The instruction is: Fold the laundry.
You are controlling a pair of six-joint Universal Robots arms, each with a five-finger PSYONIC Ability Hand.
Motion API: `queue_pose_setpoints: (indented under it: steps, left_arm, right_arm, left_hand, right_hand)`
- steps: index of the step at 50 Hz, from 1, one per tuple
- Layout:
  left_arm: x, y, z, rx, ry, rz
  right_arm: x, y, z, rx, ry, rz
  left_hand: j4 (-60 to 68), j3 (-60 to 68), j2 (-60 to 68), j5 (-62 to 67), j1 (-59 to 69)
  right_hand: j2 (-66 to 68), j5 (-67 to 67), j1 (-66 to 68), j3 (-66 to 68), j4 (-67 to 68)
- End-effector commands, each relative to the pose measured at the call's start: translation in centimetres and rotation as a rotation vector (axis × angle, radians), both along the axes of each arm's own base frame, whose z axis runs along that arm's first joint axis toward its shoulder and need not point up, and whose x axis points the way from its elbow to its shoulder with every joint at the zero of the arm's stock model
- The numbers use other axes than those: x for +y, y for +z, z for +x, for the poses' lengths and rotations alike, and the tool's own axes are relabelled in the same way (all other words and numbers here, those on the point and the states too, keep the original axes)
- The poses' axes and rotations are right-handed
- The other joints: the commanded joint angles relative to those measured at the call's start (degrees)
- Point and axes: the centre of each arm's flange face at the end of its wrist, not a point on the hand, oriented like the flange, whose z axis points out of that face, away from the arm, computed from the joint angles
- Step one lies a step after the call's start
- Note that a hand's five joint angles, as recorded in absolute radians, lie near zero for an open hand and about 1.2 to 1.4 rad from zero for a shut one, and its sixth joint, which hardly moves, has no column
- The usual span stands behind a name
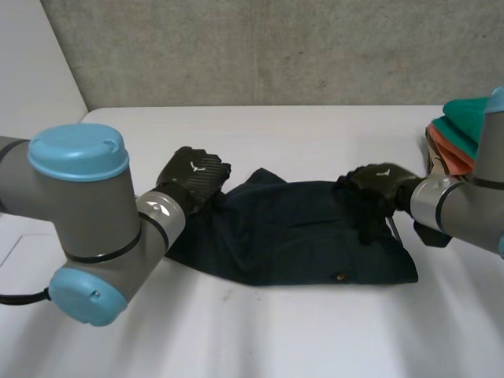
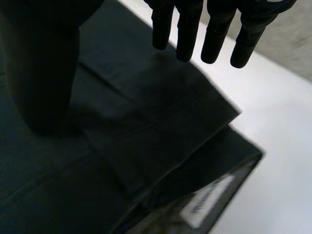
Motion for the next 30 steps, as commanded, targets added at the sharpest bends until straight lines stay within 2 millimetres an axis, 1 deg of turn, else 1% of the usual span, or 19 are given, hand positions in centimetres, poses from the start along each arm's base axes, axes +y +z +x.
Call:
queue_pose_setpoints:
  steps: [1, 2, 5, 6, 7, 10, 14, 15, 16, 17, 18, 19, 20, 22, 23, 24, 27, 28, 30]
  left_arm:
    - [0.7, 0.3, 0.5, 0.000, 0.000, 0.001]
    - [0.7, 0.3, 0.5, 0.000, 0.000, 0.001]
    - [0.8, 0.4, 0.5, 0.006, 0.003, 0.003]
    - [0.8, 0.5, 0.5, 0.009, 0.004, 0.003]
    - [0.8, 0.6, 0.6, 0.013, 0.004, 0.003]
    - [0.9, 1.6, 0.7, 0.039, 0.012, -0.010]
    - [1.4, 4.2, 1.0, 0.084, 0.015, -0.063]
    - [1.5, 4.8, 1.2, 0.094, 0.016, -0.077]
    - [1.8, 6.3, 1.4, 0.118, 0.015, -0.110]
    - [2.1, 7.1, 1.5, 0.130, 0.015, -0.128]
    - [2.2, 7.8, 1.7, 0.142, 0.016, -0.146]
    - [2.5, 8.7, 1.8, 0.155, 0.014, -0.167]
    - [3.0, 10.3, 2.2, 0.184, 0.015, -0.207]
    - [3.7, 12.0, 2.6, 0.216, 0.013, -0.246]
    - [4.0, 12.7, 2.8, 0.230, 0.012, -0.261]
    - [4.7, 14.1, 3.3, 0.257, 0.012, -0.291]
    - [5.7, 15.7, 4.0, 0.294, 0.013, -0.319]
    - [6.3, 16.4, 4.4, 0.311, 0.013, -0.321]
    - [6.7, 16.6, 4.6, 0.318, 0.011, -0.311]
  right_arm:
    - [-0.2, -3.0, 0.5, 0.018, 0.020, 0.049]
    - [-0.4, -3.3, 0.4, 0.023, 0.016, 0.047]
    - [-1.1, -4.1, 0.5, 0.026, 0.002, 0.014]
    - [-1.2, -4.2, 0.5, 0.025, -0.002, 0.001]
    - [-1.5, -3.9, 0.5, 0.026, -0.014, -0.027]
    - [-1.8, -3.2, 0.2, 0.028, -0.034, -0.062]
    - [-1.5, 0.9, -0.1, 0.010, -0.052, -0.164]
    - [-1.1, 3.5, -0.2, -0.008, -0.048, -0.221]
    - [-0.7, 4.8, -0.3, -0.015, -0.047, -0.248]
    - [-0.3, 6.1, -0.4, -0.016, -0.047, -0.275]
    - [0.3, 7.3, -0.5, -0.017, -0.041, -0.299]
    - [1.4, 9.9, -0.8, -0.010, -0.030, -0.350]
    - [2.0, 11.1, -1.1, -0.004, -0.028, -0.372]
    - [3.3, 13.5, -1.5, 0.010, -0.018, -0.430]
    - [4.5, 15.8, -2.0, 0.024, -0.015, -0.487]
    - [5.0, 16.8, -2.2, 0.029, -0.014, -0.508]
    - [6.3, 18.9, -3.3, 0.059, -0.027, -0.558]
    - [6.5, 19.1, -3.4, 0.065, -0.030, -0.562]
    - [7.2, 19.5, -3.7, 0.077, -0.028, -0.560]
  left_hand:
    - [11.4, 11.7, 11.5, 13.1, 15.2]
    - [11.4, 11.7, 11.5, 13.1, 15.2]
    - [11.4, 11.7, 11.5, 13.1, 15.2]
    - [11.4, 11.7, 11.5, 13.1, 15.2]
    - [11.4, 11.7, 11.5, 13.1, 15.2]
    - [11.4, 11.7, 11.5, 13.1, 15.2]
    - [11.4, 11.7, 11.5, 13.1, 15.2]
    - [11.4, 11.7, 11.5, 13.1, 15.2]
    - [11.4, 11.7, 11.5, 13.1, 15.2]
    - [11.4, 11.7, 11.5, 13.1, 15.2]
    - [11.4, 11.7, 11.5, 13.1, 15.2]
    - [11.4, 11.7, 11.5, 13.1, 15.2]
    - [11.4, 11.7, 11.5, 13.1, 15.2]
    - [11.4, 11.7, 11.5, 13.1, 15.2]
    - [11.4, 11.7, 11.5, 13.1, 15.2]
    - [11.4, 11.7, 11.5, 13.1, 15.2]
    - [11.4, 11.7, 11.5, 13.1, 15.2]
    - [11.4, 11.7, 11.5, 13.1, 15.2]
    - [11.4, 11.7, 11.5, 13.1, 15.2]
  right_hand:
    - [3.2, 6.4, 3.5, 4.9, 5.1]
    - [5.4, 8.5, 5.7, 7.0, 7.3]
    - [26.9, 30.0, 27.2, 28.5, 28.7]
    - [37.6, 40.7, 37.9, 39.3, 39.5]
    - [60.0, 63.1, 60.3, 61.6, 61.8]
    - [60.2, 63.3, 60.5, 61.8, 62.1]
    - [60.2, 63.3, 60.5, 61.8, 62.1]
    - [60.2, 63.3, 60.5, 61.8, 62.1]
    - [60.2, 63.3, 60.5, 61.8, 62.1]
    - [60.2, 63.3, 60.5, 61.8, 62.1]
    - [60.2, 63.3, 60.5, 61.8, 62.1]
    - [60.2, 63.3, 60.5, 61.8, 62.1]
    - [60.2, 63.3, 60.5, 61.8, 62.1]
    - [60.2, 63.3, 60.5, 61.8, 62.1]
    - [60.2, 63.3, 60.5, 61.8, 62.1]
    - [60.2, 63.3, 60.5, 61.8, 62.1]
    - [60.2, 63.3, 60.5, 61.8, 62.1]
    - [60.2, 63.3, 60.5, 61.8, 62.1]
    - [60.2, 63.3, 60.5, 61.8, 62.1]
